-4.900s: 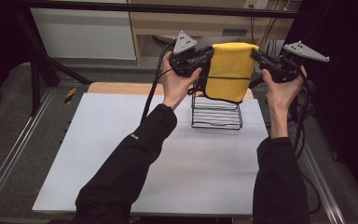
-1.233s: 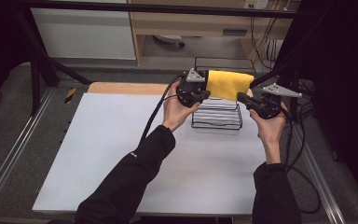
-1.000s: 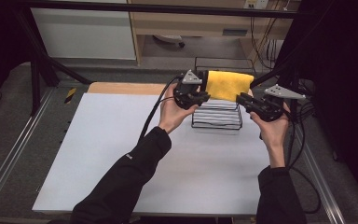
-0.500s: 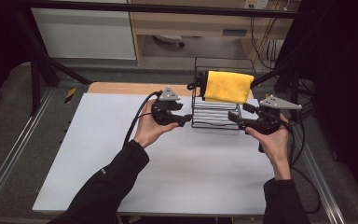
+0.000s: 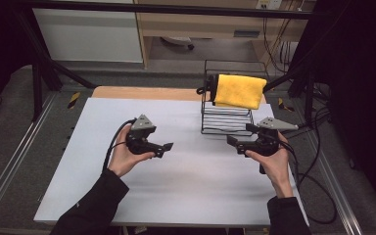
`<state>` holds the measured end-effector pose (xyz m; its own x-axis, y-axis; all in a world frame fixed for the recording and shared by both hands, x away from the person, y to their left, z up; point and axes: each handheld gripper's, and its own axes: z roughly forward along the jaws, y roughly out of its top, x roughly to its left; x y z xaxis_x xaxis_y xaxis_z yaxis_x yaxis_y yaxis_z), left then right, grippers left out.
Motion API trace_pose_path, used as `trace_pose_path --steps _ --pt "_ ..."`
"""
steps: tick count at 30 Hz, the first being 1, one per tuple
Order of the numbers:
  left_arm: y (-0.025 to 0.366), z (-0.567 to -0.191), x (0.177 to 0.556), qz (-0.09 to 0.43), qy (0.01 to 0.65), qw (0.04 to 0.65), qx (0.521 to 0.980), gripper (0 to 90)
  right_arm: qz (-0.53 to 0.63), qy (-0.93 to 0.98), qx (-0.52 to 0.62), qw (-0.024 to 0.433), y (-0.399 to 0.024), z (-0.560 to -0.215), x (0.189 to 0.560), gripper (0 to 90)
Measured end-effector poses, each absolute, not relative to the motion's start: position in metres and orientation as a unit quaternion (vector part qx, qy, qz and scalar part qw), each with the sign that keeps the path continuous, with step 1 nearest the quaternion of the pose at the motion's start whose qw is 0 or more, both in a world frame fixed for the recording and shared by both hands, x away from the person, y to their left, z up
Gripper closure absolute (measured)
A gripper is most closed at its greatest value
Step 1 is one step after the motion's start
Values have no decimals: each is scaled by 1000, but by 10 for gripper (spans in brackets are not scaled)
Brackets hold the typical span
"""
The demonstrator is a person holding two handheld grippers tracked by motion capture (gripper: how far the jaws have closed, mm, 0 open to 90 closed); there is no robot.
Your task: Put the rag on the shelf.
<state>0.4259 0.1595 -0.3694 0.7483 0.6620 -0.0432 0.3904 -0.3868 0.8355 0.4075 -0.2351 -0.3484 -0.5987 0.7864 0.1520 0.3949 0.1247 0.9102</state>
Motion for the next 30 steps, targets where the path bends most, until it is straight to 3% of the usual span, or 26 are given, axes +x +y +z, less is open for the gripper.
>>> trace_pose_path --steps 14,30 --pt "232 -405 393 161 362 443 804 43 497 748 412 156 -236 -397 390 51" --pt "275 -438 369 161 370 411 818 38 467 761 425 146 -265 -437 367 39"
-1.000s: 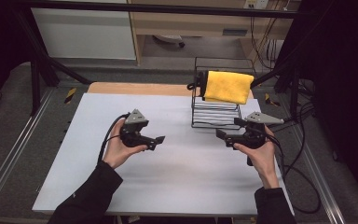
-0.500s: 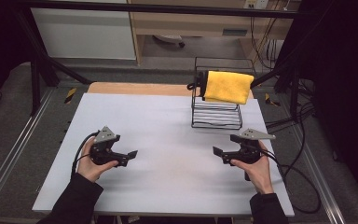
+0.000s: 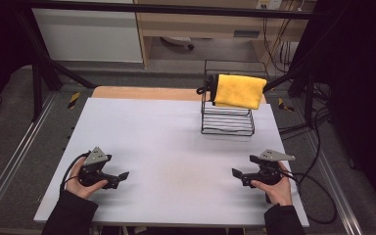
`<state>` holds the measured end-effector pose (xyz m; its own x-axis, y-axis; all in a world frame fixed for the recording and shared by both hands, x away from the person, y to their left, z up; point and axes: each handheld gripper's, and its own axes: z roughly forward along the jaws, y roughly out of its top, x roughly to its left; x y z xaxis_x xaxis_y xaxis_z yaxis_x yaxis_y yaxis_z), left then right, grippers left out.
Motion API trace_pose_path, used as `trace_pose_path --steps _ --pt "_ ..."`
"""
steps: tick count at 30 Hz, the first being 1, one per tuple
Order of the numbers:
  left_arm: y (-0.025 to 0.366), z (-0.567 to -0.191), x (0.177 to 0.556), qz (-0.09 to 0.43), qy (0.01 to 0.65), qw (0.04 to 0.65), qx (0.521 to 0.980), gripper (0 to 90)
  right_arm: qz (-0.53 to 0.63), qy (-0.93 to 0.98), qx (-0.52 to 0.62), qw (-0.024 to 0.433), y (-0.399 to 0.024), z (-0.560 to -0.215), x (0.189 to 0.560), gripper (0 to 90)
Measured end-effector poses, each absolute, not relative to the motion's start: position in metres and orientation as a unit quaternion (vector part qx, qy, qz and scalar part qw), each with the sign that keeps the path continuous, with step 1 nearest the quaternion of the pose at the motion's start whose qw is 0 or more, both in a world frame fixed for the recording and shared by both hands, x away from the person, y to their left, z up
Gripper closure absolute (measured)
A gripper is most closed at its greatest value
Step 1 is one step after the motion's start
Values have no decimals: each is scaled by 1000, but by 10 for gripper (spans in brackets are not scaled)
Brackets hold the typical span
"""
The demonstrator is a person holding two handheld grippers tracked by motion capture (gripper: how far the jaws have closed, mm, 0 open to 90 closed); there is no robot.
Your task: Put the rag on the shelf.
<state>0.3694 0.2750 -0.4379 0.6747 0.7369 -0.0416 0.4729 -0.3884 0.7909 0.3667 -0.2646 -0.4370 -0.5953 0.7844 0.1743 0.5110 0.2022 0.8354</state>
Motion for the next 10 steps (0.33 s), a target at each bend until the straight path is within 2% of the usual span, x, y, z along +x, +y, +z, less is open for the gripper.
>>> trace_pose_path --steps 10 --pt "284 -446 364 162 383 413 810 42 463 767 420 147 -268 -441 360 27"
